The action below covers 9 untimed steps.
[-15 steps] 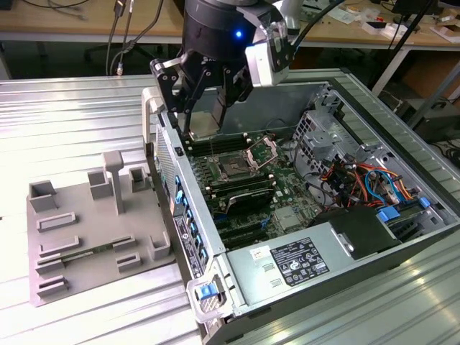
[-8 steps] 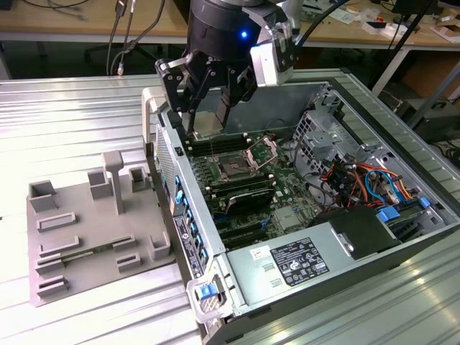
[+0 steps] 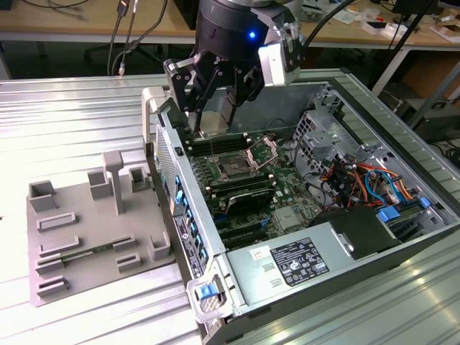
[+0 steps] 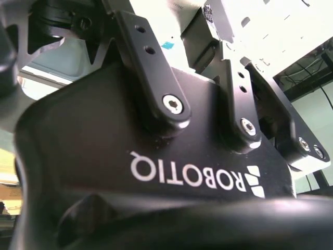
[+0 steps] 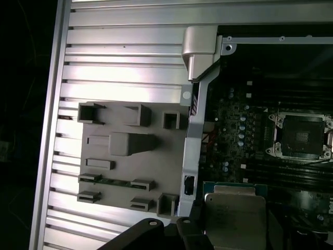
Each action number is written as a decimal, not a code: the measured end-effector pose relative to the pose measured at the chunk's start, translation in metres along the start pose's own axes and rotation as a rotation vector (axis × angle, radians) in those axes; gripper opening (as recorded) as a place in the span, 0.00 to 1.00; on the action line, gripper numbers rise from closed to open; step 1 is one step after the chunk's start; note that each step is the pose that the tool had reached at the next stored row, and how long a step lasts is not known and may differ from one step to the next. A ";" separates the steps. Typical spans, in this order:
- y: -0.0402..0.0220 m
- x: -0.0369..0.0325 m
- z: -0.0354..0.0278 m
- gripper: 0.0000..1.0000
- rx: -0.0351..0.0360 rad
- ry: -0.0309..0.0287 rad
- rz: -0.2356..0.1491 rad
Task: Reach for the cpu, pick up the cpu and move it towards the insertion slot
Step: 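Pick up the cpu and move it towards the insertion slot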
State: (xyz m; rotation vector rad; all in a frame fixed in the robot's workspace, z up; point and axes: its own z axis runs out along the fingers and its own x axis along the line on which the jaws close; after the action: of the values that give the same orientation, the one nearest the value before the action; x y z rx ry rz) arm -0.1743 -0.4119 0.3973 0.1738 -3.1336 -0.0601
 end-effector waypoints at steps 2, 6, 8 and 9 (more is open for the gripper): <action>-0.0003 -0.0023 0.0001 0.55 0.0000 0.0000 0.000; -0.0006 -0.0049 0.0002 0.55 0.0000 0.0000 0.000; -0.0007 -0.0062 0.0002 0.55 0.0000 0.0000 0.000; -0.0008 -0.0072 0.0002 0.55 0.0000 0.0000 0.000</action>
State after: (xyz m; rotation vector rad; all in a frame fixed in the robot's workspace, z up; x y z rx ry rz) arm -0.1671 -0.4120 0.3971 0.1738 -3.1336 -0.0601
